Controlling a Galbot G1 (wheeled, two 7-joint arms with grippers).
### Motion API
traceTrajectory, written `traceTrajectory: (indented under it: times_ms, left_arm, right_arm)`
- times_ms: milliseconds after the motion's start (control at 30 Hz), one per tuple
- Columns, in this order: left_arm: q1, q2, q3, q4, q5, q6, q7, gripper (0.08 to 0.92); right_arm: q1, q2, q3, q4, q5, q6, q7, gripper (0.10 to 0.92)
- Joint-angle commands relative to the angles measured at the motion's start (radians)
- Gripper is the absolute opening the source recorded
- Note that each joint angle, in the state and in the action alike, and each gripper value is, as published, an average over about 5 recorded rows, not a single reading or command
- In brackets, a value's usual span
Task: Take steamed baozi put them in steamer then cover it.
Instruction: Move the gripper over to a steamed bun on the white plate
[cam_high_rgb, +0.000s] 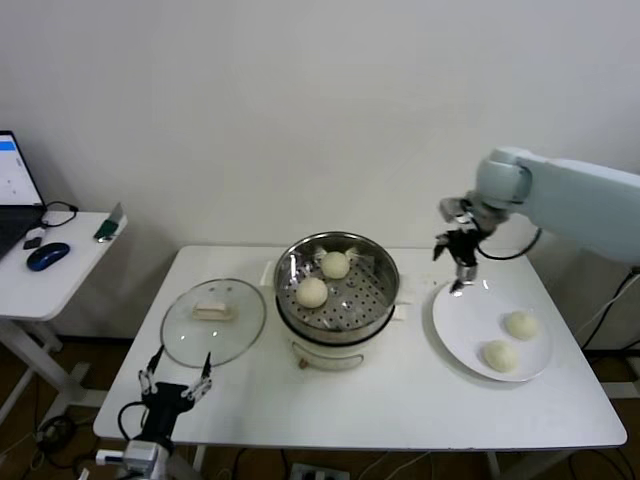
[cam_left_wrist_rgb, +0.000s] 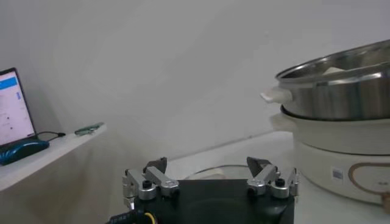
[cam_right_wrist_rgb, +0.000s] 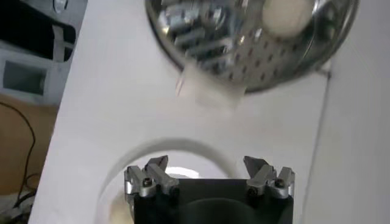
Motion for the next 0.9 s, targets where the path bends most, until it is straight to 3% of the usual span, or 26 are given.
traceTrajectory:
  times_ms: [33,367,900]
  left_arm:
    - [0.002,-0.004,-0.005,-0.011,0.003,0.011,0.0,0.823]
    - [0.018,-0.024,-0.006,-0.013,0.033,0.017,-0.004,0.823]
    - [0.029,-0.031,-0.011,-0.004,0.041,0.02,0.001,0.823]
  right_arm:
    - [-0.264,-0.212,0.186,0.016,-0.217,0.049,-0.014,0.823]
    - [-0.509,-0.163,0.426,-0.113,-0.342,0.102,-0.016,0.823]
    - [-0.588,-0.066,0.485,-0.176,-0.399,0.12,-0.008,0.823]
